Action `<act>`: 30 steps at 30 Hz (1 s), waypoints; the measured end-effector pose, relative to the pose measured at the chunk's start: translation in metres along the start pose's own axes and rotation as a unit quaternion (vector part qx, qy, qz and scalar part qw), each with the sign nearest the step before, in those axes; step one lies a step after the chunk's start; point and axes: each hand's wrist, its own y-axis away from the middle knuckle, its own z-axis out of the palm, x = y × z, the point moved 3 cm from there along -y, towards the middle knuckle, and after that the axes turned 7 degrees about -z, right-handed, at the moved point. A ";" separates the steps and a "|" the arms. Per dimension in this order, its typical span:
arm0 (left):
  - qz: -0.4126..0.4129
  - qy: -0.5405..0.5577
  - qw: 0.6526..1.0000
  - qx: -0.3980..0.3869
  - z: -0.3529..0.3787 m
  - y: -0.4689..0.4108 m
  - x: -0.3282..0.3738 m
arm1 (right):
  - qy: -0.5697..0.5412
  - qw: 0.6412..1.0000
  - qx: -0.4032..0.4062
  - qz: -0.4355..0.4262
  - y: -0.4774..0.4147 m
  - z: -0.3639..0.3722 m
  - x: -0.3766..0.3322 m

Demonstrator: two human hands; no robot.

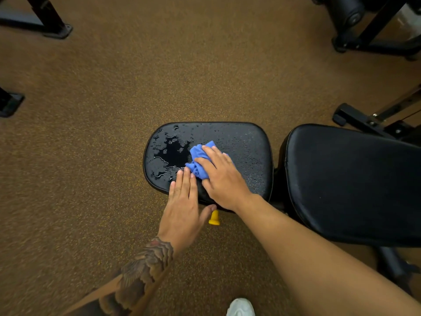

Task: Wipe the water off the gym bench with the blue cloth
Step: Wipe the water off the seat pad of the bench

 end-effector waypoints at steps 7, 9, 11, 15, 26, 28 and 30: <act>0.000 -0.032 0.999 -0.006 -0.005 0.000 0.002 | -0.006 0.989 0.036 0.144 0.081 -0.021 0.027; -0.003 -0.031 0.999 -0.014 -0.006 0.000 0.002 | 0.038 0.984 -0.013 0.175 0.104 -0.015 0.039; 0.002 -0.013 1.000 -0.012 -0.009 0.002 0.003 | 0.057 0.982 -0.038 0.174 0.110 -0.008 0.045; -0.019 0.090 0.995 0.040 -0.038 0.001 0.002 | 0.078 0.981 -0.037 0.173 0.108 -0.004 0.044; 0.148 -0.224 0.958 -0.098 -0.032 -0.084 0.053 | 0.062 0.984 -0.024 0.163 0.110 -0.004 0.045; 0.161 -0.229 0.954 -0.107 -0.031 -0.086 0.045 | 0.059 0.985 -0.018 0.161 0.111 -0.004 0.046; 0.154 -0.222 0.958 -0.099 -0.036 -0.089 0.030 | 0.058 0.985 -0.013 0.160 0.111 -0.005 0.046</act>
